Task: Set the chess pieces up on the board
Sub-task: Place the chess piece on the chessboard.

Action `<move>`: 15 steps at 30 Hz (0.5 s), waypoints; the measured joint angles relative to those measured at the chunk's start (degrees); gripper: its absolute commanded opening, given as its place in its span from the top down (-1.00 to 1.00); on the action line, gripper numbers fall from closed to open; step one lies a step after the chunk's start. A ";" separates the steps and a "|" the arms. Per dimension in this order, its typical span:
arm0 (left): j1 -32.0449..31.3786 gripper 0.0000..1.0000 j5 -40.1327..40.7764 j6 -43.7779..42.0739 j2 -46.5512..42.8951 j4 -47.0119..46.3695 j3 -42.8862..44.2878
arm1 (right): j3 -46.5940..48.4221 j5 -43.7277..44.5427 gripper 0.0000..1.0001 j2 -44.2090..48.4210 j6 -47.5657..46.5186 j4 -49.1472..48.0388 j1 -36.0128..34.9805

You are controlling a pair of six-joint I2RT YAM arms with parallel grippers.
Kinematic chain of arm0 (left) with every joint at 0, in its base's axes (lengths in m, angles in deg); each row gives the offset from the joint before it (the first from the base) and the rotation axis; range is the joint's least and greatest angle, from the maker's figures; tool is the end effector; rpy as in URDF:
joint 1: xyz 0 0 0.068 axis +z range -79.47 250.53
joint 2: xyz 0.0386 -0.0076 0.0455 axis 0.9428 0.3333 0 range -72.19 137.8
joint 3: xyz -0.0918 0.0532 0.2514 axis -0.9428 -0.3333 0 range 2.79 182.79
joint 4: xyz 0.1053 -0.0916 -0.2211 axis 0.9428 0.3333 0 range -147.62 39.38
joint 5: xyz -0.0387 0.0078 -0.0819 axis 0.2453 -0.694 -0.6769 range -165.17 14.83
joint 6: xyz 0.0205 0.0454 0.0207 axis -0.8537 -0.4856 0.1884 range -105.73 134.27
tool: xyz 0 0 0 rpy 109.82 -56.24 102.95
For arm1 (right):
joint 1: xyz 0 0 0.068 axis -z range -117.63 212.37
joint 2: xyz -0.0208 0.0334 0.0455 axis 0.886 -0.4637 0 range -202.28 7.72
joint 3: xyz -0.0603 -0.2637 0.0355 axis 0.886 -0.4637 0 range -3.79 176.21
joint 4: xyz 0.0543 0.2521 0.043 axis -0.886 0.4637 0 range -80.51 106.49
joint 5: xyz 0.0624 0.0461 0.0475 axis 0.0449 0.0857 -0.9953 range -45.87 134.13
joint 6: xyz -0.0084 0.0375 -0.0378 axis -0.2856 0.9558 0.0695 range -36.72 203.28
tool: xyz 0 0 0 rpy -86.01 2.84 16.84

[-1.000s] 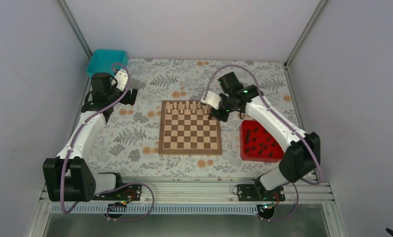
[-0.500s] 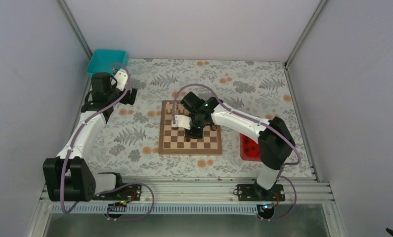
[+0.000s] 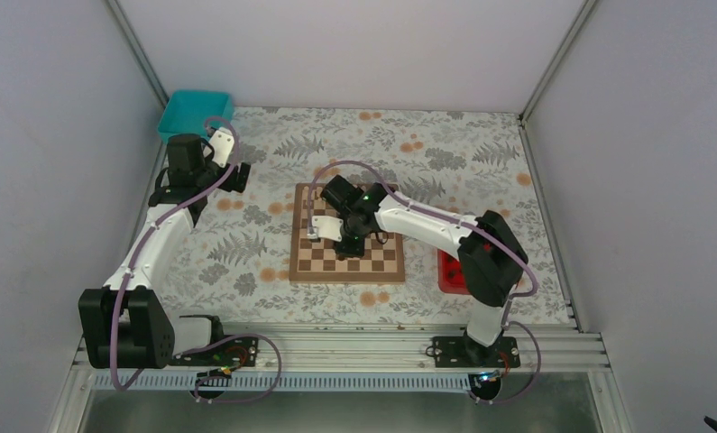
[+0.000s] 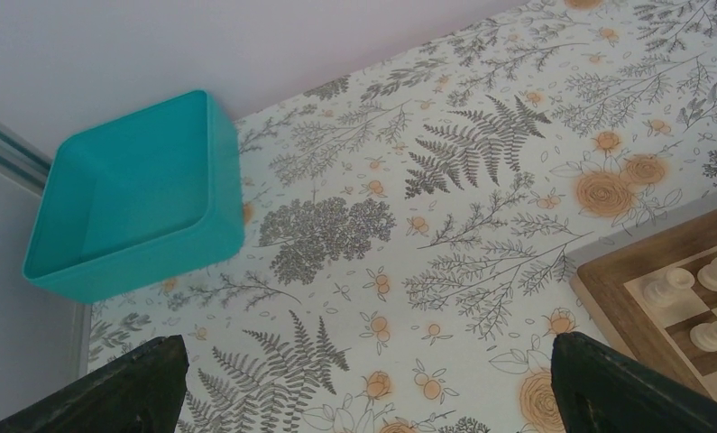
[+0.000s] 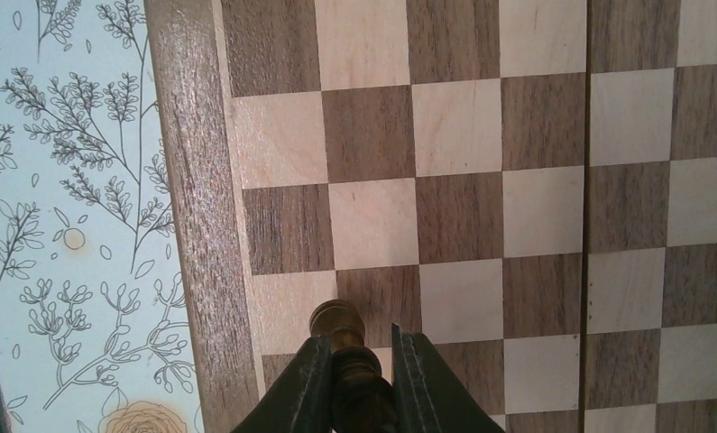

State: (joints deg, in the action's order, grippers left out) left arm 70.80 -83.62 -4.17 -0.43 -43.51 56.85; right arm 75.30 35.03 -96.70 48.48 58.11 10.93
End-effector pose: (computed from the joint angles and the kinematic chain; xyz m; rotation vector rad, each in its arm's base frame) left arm 0.2819 -0.0040 0.2894 0.4204 2.0774 0.0371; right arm 0.2219 0.2874 0.2136 -1.9881 2.0757 0.2850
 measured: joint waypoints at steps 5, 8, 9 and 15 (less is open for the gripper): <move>0.00 -1.00 0.00 -0.22 0.00 -0.28 -0.02 | -0.02 0.70 0.86 0.00 0.00 0.02 -0.63; 0.00 -1.00 0.00 -0.26 0.00 -0.31 -0.02 | -0.11 0.81 0.86 -0.02 0.00 0.02 -1.05; 0.04 -1.00 0.00 -0.28 0.00 -0.31 -0.02 | -0.17 0.83 0.86 0.00 0.00 0.00 -1.29; 0.46 -1.00 -0.15 -0.39 0.00 -0.31 -0.02 | -0.94 0.96 0.86 -0.02 0.11 0.02 -2.14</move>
State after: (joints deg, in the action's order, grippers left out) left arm 71.26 -83.77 -4.56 -0.43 -43.82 56.83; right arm 74.36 35.99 -96.72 48.58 58.13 8.79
